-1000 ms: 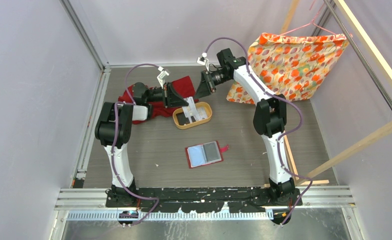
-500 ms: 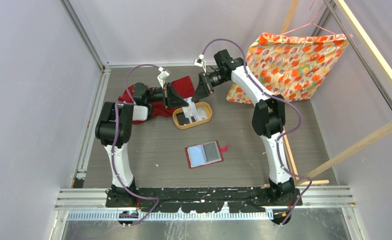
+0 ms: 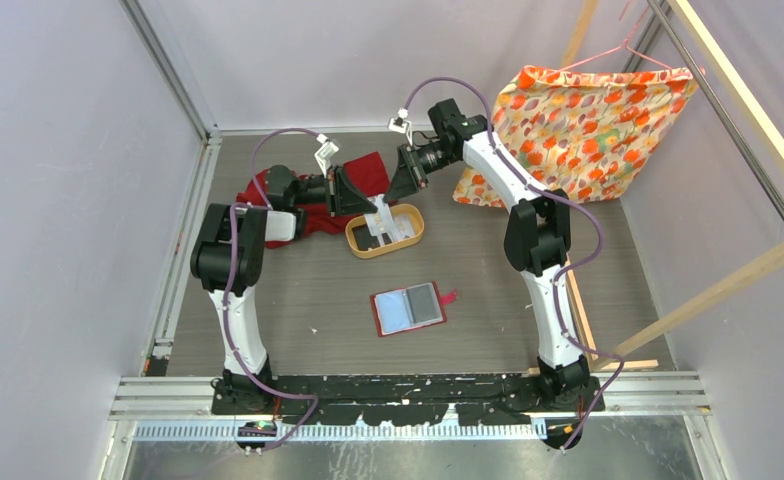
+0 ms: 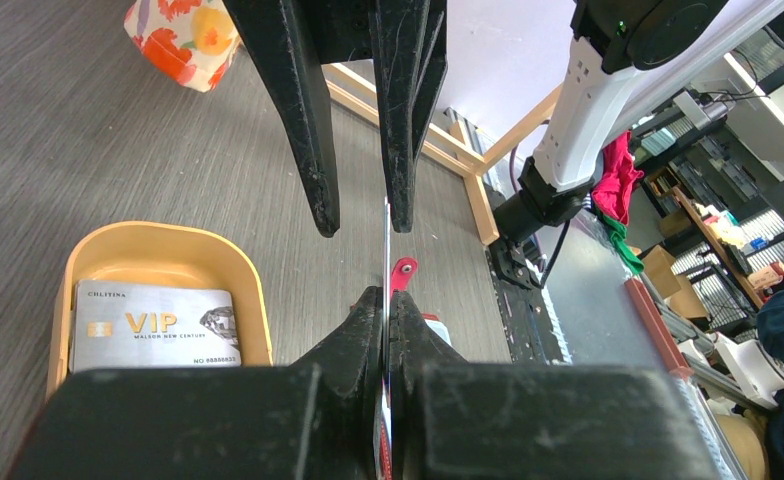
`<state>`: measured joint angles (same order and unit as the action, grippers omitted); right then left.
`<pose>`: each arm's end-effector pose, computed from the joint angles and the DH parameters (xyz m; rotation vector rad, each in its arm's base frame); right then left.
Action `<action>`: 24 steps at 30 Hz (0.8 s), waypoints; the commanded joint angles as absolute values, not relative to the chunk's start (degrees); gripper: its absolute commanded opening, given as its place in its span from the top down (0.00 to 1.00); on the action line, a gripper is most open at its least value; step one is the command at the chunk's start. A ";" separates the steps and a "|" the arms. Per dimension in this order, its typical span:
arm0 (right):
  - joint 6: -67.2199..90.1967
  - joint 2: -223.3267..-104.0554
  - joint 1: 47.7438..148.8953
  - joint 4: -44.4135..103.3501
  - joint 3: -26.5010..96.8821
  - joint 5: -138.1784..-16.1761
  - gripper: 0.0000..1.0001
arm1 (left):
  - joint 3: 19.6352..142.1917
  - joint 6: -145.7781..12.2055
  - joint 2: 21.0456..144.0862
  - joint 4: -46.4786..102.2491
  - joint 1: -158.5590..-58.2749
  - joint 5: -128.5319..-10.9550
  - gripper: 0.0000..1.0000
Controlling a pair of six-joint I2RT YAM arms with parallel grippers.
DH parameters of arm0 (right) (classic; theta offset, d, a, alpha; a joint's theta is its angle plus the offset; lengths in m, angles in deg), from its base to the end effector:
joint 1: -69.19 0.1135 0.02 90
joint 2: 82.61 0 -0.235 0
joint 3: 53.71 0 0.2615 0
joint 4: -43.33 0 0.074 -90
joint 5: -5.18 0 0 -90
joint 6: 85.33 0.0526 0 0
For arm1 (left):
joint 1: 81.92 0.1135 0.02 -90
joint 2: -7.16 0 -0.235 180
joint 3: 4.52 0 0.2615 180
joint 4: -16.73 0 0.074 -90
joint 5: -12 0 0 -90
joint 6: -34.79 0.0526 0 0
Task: Put the credit cards into the card holder
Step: Pick up the credit card from the storage box.
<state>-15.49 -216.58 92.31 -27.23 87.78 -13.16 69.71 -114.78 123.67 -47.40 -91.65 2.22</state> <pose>0.4250 0.2358 0.2361 -1.1837 1.9348 1.6270 0.3809 -0.1179 0.1787 0.7991 1.6156 -1.7306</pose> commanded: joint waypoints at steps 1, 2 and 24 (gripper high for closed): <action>-15.05 -212.58 91.94 -27.15 88.38 -12.70 0.68 | 70.03 -114.09 123.27 -51.31 -91.50 3.64 1.00; -15.09 -212.60 91.91 -27.15 88.38 -12.62 0.68 | 70.08 -114.09 123.33 -51.31 -91.50 3.72 1.00; -13.82 -213.44 91.81 -27.07 88.67 -15.41 0.71 | 69.82 -114.77 123.10 -51.97 -91.77 4.19 1.00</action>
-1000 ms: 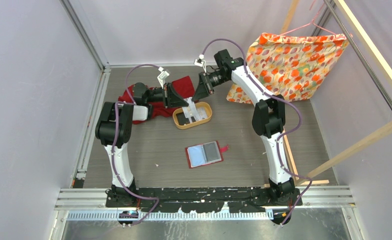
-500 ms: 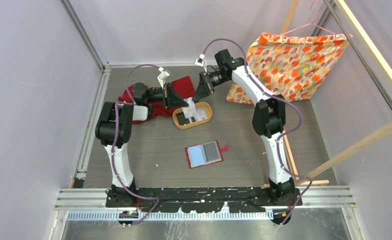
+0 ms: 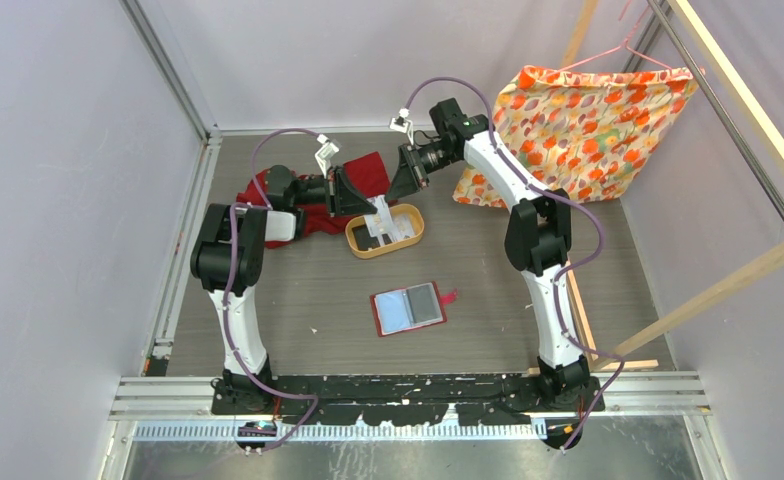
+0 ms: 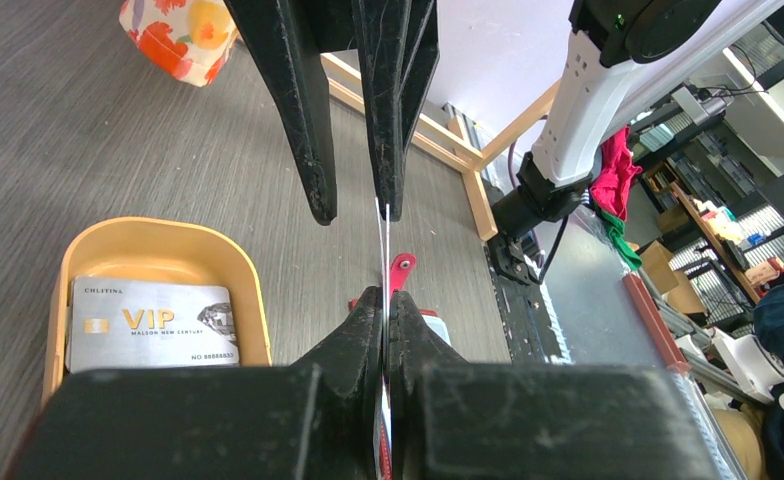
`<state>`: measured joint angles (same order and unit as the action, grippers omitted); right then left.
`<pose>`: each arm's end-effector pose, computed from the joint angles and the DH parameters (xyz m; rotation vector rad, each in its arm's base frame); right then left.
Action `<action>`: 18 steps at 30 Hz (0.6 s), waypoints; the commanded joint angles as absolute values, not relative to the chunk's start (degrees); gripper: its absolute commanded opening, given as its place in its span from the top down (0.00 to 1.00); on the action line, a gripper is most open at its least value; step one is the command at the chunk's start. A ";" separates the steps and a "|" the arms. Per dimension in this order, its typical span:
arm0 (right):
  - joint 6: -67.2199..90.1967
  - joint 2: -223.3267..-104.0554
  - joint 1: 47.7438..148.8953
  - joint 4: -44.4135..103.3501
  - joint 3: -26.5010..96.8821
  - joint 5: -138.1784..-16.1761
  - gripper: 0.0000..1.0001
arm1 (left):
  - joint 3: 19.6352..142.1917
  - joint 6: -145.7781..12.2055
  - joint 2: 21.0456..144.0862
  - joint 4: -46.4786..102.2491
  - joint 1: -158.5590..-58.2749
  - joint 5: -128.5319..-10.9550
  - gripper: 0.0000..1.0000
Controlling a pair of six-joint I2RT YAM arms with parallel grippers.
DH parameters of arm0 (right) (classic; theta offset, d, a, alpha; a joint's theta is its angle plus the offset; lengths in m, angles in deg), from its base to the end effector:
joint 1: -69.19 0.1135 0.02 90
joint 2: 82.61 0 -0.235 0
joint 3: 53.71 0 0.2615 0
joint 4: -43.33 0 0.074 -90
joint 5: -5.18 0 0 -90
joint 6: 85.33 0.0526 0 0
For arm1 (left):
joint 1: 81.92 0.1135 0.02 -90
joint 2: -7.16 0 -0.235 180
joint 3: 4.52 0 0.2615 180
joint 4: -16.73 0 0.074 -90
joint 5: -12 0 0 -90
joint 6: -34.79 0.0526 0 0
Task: Put the credit cards into the card holder
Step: Pick up the credit card from the storage box.
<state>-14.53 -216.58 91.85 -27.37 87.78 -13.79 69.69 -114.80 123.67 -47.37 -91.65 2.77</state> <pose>0.4270 0.2322 0.2356 -1.1601 1.9627 1.6196 0.3804 -0.1179 0.1784 0.8087 1.6184 -1.7347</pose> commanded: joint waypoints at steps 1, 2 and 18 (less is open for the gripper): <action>-13.75 -213.45 91.78 -27.07 88.74 -15.73 0.71 | 69.84 -114.90 123.07 -52.01 -91.76 4.20 1.00; -13.66 -213.55 91.80 -27.07 88.81 -16.00 0.71 | 69.79 -114.89 122.96 -51.97 -91.76 4.23 1.00; -16.57 -213.25 94.10 -30.10 89.54 -16.87 0.71 | 70.46 -116.75 124.20 -52.01 -92.55 1.87 1.00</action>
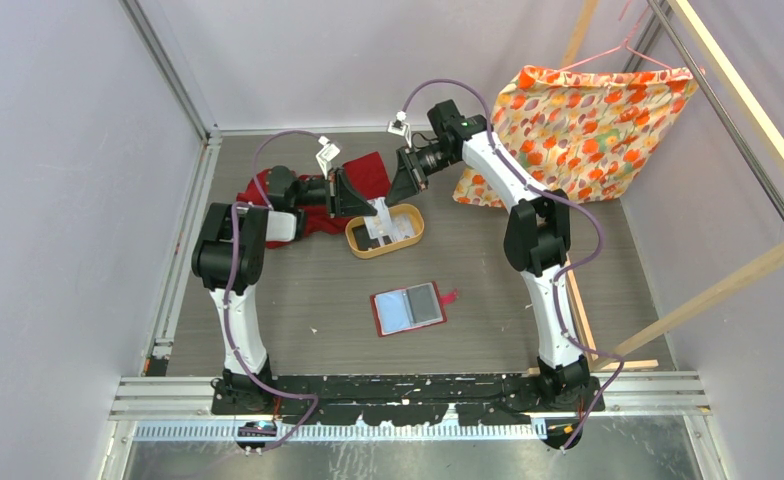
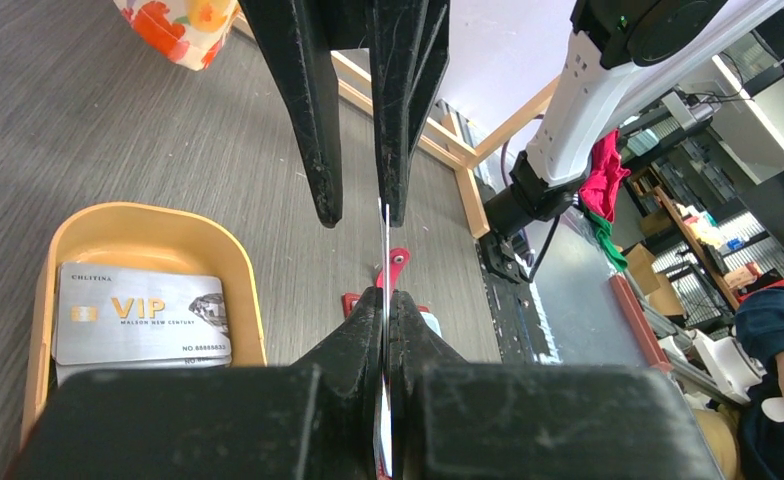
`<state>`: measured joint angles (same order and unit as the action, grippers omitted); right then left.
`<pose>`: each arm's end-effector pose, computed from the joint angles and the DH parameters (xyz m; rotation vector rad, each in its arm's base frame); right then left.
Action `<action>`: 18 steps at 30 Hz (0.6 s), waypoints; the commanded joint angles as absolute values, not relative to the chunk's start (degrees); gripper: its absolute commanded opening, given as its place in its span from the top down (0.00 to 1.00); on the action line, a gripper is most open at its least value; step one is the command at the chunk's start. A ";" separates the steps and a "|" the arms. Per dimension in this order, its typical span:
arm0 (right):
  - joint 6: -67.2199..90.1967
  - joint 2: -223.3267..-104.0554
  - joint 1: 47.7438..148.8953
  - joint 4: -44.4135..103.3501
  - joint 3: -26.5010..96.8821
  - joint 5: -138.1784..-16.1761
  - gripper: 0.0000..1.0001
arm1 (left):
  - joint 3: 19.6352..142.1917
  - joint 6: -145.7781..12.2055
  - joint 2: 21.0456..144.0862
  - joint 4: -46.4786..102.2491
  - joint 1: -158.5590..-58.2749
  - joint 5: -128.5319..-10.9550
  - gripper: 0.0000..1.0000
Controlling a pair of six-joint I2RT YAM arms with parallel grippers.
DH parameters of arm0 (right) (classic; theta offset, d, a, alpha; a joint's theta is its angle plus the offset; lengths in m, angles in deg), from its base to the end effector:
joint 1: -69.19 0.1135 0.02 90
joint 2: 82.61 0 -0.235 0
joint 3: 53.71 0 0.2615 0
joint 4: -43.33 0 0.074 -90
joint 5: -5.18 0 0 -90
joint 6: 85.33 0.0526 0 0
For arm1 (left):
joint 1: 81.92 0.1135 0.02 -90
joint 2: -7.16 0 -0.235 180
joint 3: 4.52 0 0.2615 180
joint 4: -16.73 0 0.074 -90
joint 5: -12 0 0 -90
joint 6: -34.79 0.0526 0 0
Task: Put the credit cards into the card holder
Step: Pick up the credit card from the storage box.
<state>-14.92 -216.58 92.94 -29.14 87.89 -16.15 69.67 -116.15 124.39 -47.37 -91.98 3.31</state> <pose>0.4214 0.2389 0.2331 -1.1766 2.0105 1.5906 0.3800 -0.1202 0.1734 0.7999 1.6458 -1.7653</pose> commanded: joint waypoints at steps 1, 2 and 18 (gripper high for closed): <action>-16.56 -213.15 94.15 -30.18 89.52 -16.39 0.71 | 70.51 -116.82 124.37 -52.01 -92.55 1.54 1.00; -16.51 -212.99 94.23 -30.17 89.40 -16.03 0.71 | 70.53 -116.93 124.48 -51.99 -92.55 1.33 1.00; -14.18 -213.16 94.07 -28.41 88.14 -15.54 0.74 | 69.64 -116.08 122.12 -52.01 -93.09 3.12 1.00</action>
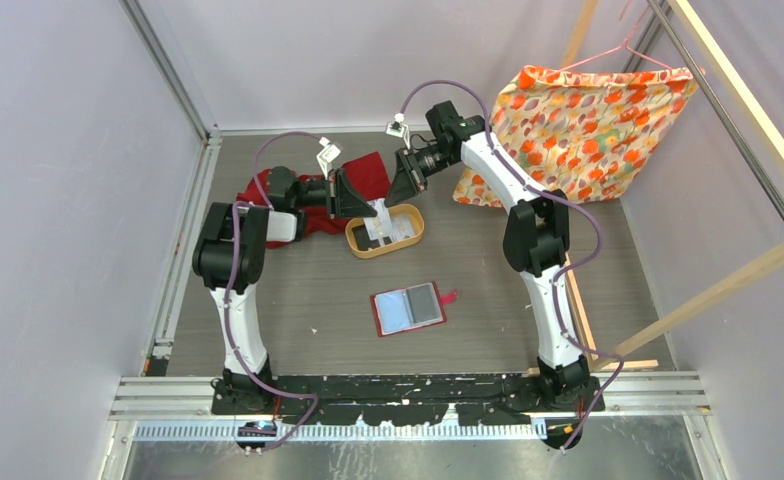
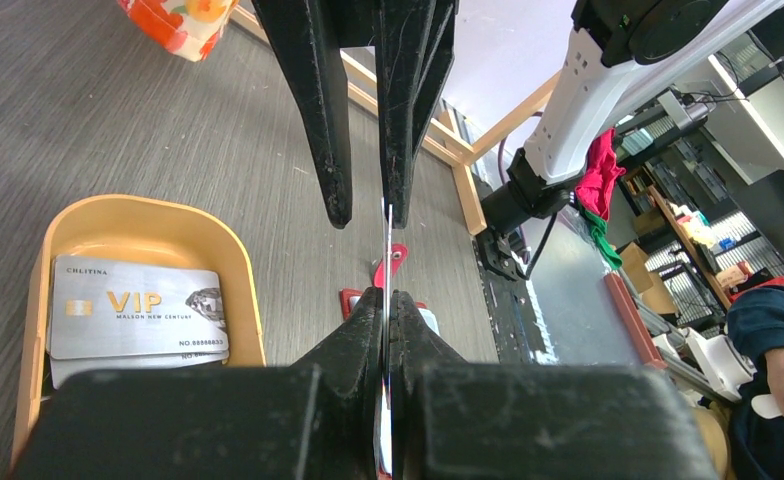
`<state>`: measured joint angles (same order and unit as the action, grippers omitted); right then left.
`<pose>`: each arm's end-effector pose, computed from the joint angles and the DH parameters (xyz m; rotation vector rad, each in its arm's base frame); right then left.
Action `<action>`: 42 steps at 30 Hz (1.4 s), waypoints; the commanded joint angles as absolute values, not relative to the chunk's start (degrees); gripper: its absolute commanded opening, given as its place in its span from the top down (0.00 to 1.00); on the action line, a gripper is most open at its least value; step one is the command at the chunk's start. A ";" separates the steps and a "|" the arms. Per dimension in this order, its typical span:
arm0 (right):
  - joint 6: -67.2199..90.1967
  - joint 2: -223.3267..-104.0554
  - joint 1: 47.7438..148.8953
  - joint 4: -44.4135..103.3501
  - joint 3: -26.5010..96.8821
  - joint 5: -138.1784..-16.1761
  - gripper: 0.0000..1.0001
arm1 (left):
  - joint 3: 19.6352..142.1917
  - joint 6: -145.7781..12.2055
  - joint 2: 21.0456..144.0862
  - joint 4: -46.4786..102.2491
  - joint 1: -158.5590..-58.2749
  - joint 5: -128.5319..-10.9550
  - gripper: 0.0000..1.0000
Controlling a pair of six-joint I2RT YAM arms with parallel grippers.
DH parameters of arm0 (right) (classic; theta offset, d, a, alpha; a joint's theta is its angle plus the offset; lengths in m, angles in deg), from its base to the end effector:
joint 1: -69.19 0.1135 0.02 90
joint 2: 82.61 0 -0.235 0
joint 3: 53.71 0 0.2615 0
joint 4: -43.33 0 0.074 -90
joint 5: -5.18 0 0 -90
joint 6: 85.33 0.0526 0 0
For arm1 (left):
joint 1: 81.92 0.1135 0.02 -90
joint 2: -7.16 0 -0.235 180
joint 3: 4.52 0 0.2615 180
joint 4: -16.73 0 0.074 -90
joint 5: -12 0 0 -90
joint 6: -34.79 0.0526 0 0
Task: Put the credit cards into the card holder
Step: Pick up the credit card from the storage box, then place the credit card in the storage box.
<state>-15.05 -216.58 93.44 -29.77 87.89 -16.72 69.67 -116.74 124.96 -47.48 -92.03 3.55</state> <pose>0.4187 0.2421 0.2322 -1.1849 2.0242 1.5869 0.3802 -0.1206 0.1698 0.7928 1.6599 -1.7788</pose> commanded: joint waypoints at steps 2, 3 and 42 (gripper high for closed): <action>-14.19 -213.08 93.70 -28.34 87.76 -15.52 0.74 | 69.53 -115.92 121.59 -52.01 -93.13 3.52 1.00; -14.20 -213.08 93.68 -28.38 87.64 -15.41 0.74 | 69.55 -116.00 121.53 -52.01 -93.12 3.62 1.00; -18.14 -213.81 94.49 -30.53 87.78 -11.71 0.81 | 70.52 -119.59 121.50 -52.01 -95.11 3.97 1.00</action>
<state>-14.24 -216.58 92.96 -31.91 87.54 -11.24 68.82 -118.36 121.83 -47.50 -92.83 4.54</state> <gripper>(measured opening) 0.213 0.021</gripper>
